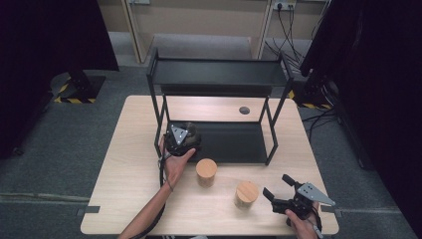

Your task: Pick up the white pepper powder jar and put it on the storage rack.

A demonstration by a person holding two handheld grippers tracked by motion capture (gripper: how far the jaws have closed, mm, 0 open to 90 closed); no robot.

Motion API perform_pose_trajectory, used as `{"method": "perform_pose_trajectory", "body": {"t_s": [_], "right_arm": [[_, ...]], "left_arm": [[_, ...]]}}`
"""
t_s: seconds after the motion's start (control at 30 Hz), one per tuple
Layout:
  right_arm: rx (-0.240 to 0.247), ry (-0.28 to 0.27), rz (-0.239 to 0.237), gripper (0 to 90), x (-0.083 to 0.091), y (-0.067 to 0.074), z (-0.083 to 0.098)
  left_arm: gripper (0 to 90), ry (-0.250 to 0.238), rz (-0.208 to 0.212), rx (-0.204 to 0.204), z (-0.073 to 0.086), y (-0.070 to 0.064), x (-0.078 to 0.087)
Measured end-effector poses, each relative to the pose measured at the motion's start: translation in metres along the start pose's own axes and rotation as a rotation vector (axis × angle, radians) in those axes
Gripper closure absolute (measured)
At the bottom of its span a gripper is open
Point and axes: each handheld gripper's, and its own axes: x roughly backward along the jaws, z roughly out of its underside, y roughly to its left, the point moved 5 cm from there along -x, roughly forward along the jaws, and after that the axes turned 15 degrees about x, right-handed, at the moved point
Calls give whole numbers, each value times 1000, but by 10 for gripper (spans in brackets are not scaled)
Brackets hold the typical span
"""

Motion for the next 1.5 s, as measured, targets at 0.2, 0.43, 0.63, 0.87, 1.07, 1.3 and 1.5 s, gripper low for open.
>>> {"method": "perform_pose_trajectory", "body": {"t_s": [0.2, 0.43, 0.63, 0.87, 1.07, 1.3, 1.5], "right_arm": [[0, 1, -2, 4, 0, 0, 0], [-2, -1, 2, 4, 0, 0, 0], [-3, -1, 3, 4, 0, 0, 0], [-4, -1, 4, 4, 0, 0, 0], [-1, 0, 2, 4, 0, 0, 0], [-1, -1, 3, 4, 0, 0, 0], [-2, -2, 3, 4, 0, 0, -1]], "left_arm": [[11, -9, 19, -12, -4, -2, 8], [8, -13, 49, 17, -4, -2, 15], [14, -12, 63, 29, -4, 2, 23], [12, -12, 94, 11, -3, 2, 34], [12, -22, 121, 9, -2, 2, 45], [12, -14, 142, 11, 0, 2, 58], [12, -6, 165, 33, 1, 5, 71]]}}
